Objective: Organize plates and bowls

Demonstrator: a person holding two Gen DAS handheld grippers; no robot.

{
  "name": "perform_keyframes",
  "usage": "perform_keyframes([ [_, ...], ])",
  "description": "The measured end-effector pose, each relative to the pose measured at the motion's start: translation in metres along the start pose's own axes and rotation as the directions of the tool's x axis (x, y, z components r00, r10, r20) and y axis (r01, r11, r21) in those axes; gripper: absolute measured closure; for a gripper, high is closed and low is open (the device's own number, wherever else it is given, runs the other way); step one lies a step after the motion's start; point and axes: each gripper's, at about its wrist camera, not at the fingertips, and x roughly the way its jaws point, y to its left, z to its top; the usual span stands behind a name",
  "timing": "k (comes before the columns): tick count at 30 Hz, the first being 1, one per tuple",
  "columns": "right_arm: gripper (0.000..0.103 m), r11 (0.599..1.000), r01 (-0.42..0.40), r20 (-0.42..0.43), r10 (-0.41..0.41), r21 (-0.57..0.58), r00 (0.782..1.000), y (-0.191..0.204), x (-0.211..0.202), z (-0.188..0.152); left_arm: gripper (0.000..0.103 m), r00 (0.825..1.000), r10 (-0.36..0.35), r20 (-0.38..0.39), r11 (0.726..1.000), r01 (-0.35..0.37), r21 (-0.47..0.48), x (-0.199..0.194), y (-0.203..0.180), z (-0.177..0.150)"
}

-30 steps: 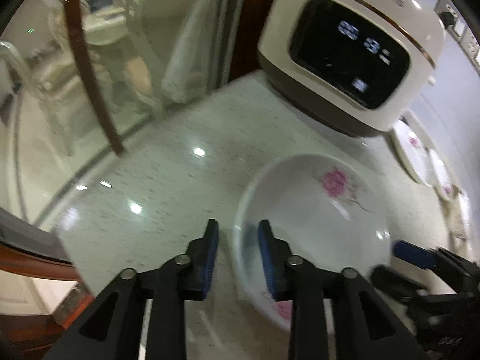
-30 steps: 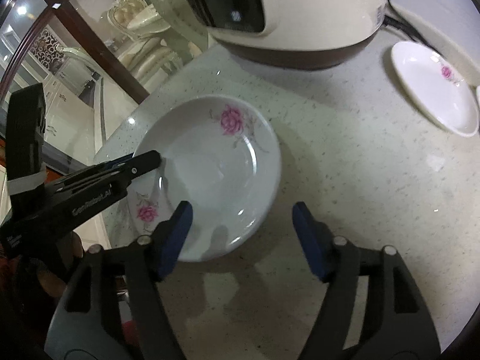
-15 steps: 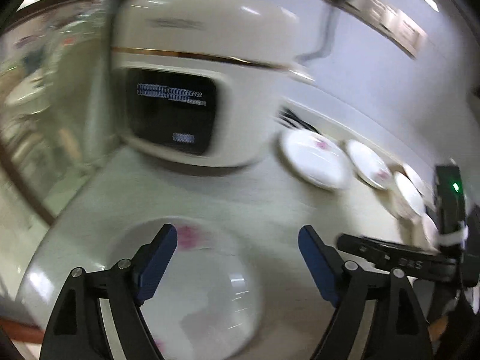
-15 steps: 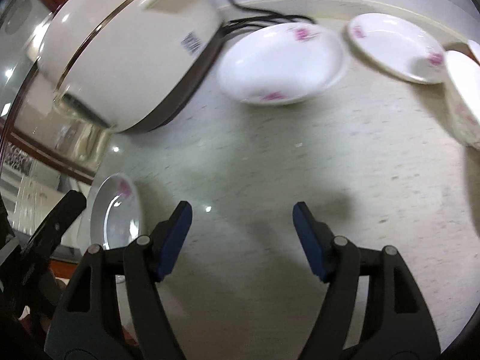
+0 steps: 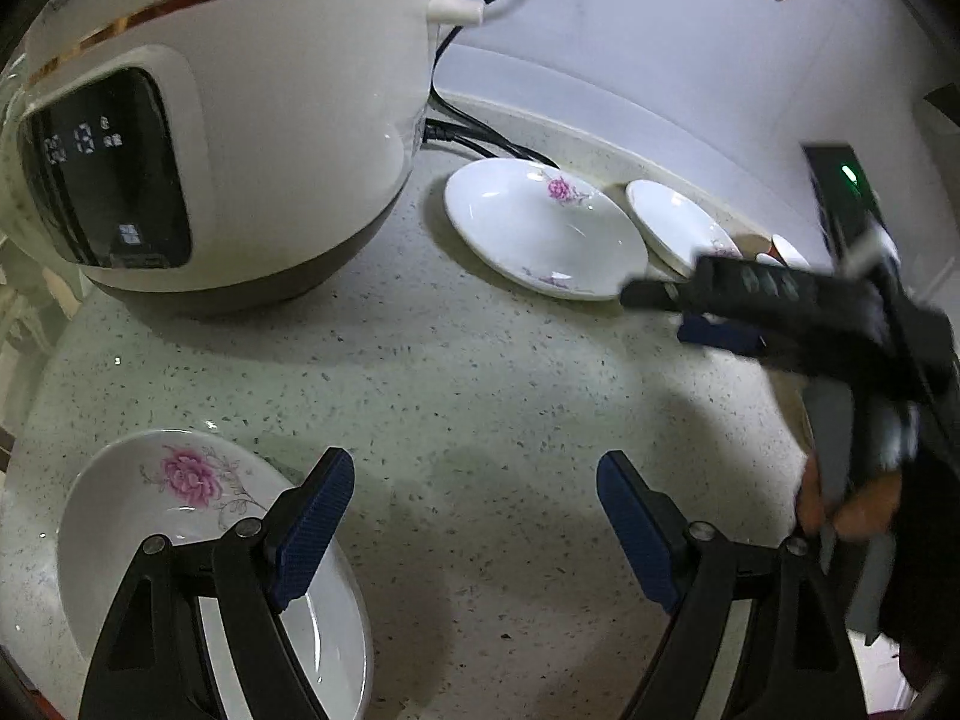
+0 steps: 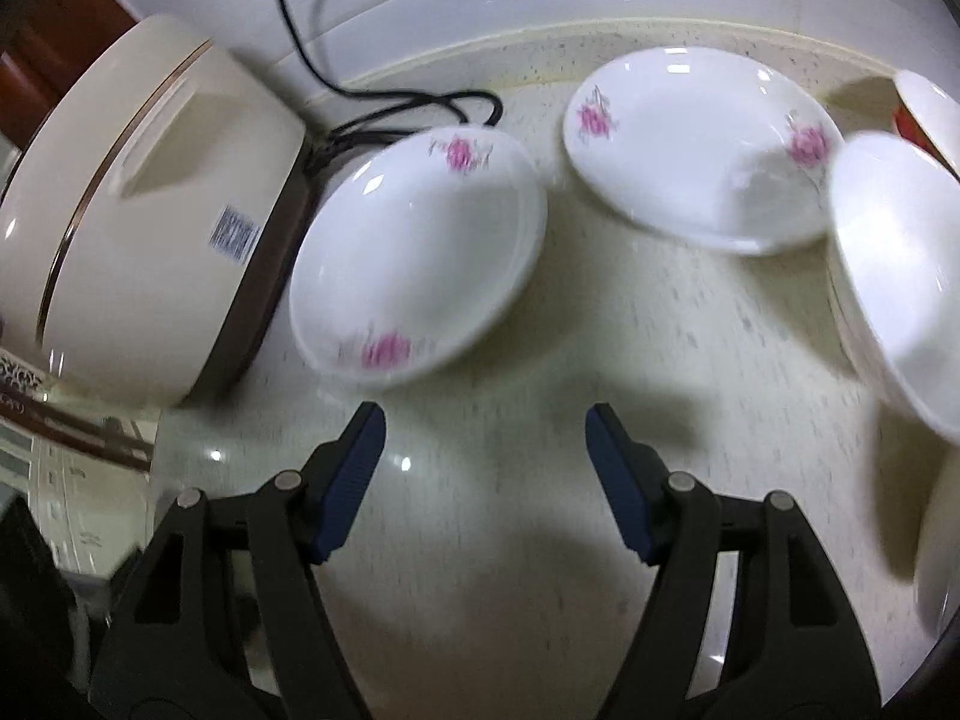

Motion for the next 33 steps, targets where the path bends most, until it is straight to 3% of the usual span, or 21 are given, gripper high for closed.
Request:
perform_keyframes([
  [8,0.035,0.999,0.021,0.006,-0.021,0.027,1.000,-0.003,0.028,0.041,0.019,0.999,-0.027,-0.044,1.000,0.027,-0.010,0.018,-0.003,0.002],
  [11,0.048,0.999,0.044,0.019,-0.044,0.017,0.999,-0.003,0.033,0.046,0.019,0.998,-0.033,-0.053,0.999,0.033,-0.007,0.022,-0.005,0.006],
  [16,0.081,0.993,0.085,0.031,-0.083,-0.081,0.996,0.000,0.032,0.037,0.019,0.996,-0.043,-0.080,0.998,0.040,-0.039,0.035,-0.005,0.011],
  [33,0.082,0.994,0.052,-0.008,-0.053,-0.097,0.999,-0.032,-0.024,-0.050,0.019,0.992,-0.075,-0.097,0.997,0.075,-0.008,0.029,-0.019,0.021],
])
